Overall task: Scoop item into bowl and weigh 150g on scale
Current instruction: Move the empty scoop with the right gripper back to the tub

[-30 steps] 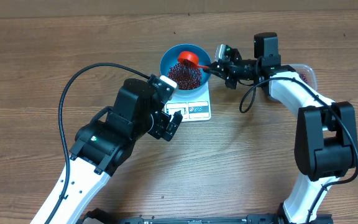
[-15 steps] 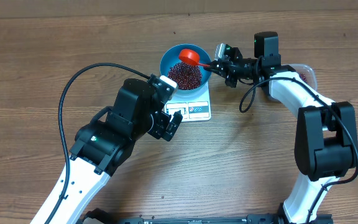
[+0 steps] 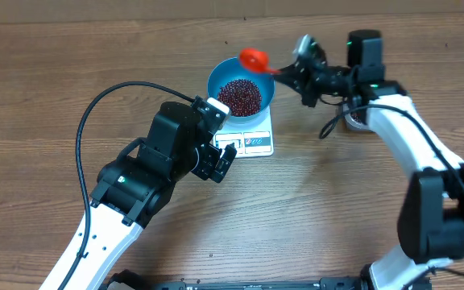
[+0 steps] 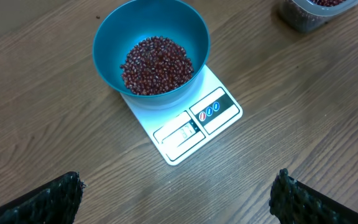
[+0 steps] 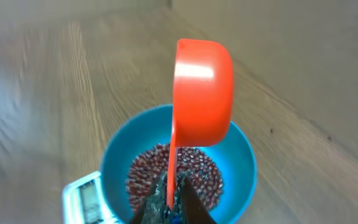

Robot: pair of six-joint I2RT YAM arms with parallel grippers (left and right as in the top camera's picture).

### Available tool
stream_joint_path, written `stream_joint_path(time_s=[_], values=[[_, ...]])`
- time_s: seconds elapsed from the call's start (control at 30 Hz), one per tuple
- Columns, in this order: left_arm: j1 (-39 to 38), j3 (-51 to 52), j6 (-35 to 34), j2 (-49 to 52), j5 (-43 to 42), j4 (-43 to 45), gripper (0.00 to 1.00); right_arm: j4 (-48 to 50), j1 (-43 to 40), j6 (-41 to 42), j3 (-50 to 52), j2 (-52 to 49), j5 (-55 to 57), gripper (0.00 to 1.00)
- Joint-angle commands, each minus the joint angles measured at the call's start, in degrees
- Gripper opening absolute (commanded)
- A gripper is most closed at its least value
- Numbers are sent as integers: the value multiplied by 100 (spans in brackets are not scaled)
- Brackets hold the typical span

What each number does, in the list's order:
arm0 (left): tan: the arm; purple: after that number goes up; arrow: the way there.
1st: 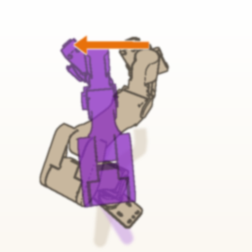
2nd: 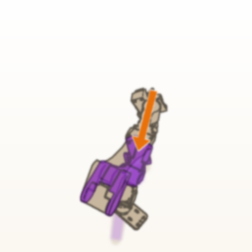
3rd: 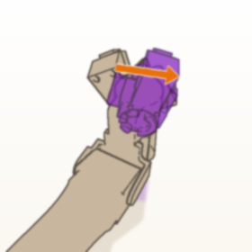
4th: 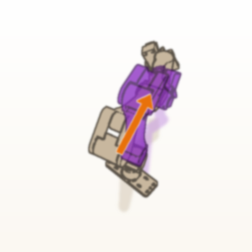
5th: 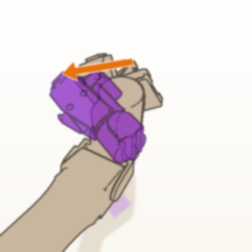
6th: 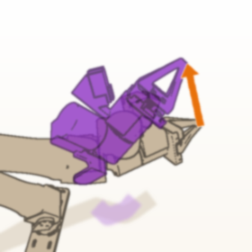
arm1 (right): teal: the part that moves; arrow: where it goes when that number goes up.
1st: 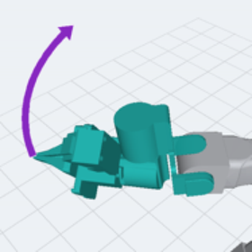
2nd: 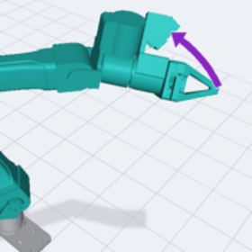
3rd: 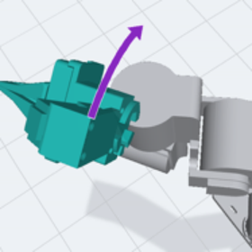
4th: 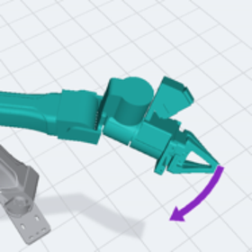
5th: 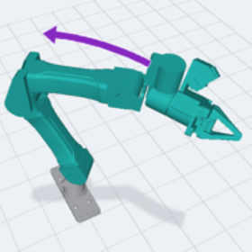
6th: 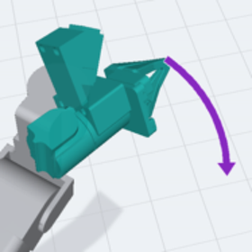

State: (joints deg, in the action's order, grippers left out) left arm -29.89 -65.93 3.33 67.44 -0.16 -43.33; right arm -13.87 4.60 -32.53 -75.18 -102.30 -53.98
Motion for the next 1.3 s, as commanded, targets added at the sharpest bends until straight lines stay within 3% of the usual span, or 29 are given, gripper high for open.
stream_joint_path(time_s=[0.0,0.2,0.4,0.5,0.67,0.77,1.27], values=[[28,-107,-74,-33,59,2,100,-363,-363,1366,15,472,-70,4],[28,-107,-74,-33,59,2,100,-1593,-1506,2085,15,1073,664,4],[28,-107,-74,-33,59,2,100,-2618,-2535,2074,13,1270,1373,4],[28,-107,-74,-33,59,2,99,-3134,-2848,2070,13,1274,2350,4],[28,-107,-74,-33,59,2,100,-3521,-2907,1915,13,1274,3644,4],[28,-107,-74,-33,59,2,99,-3644,-2837,1609,13,1274,3775,4],[28,-107,-74,-33,59,2,100,-3635,-2127,1600,17,1266,4387,4]])
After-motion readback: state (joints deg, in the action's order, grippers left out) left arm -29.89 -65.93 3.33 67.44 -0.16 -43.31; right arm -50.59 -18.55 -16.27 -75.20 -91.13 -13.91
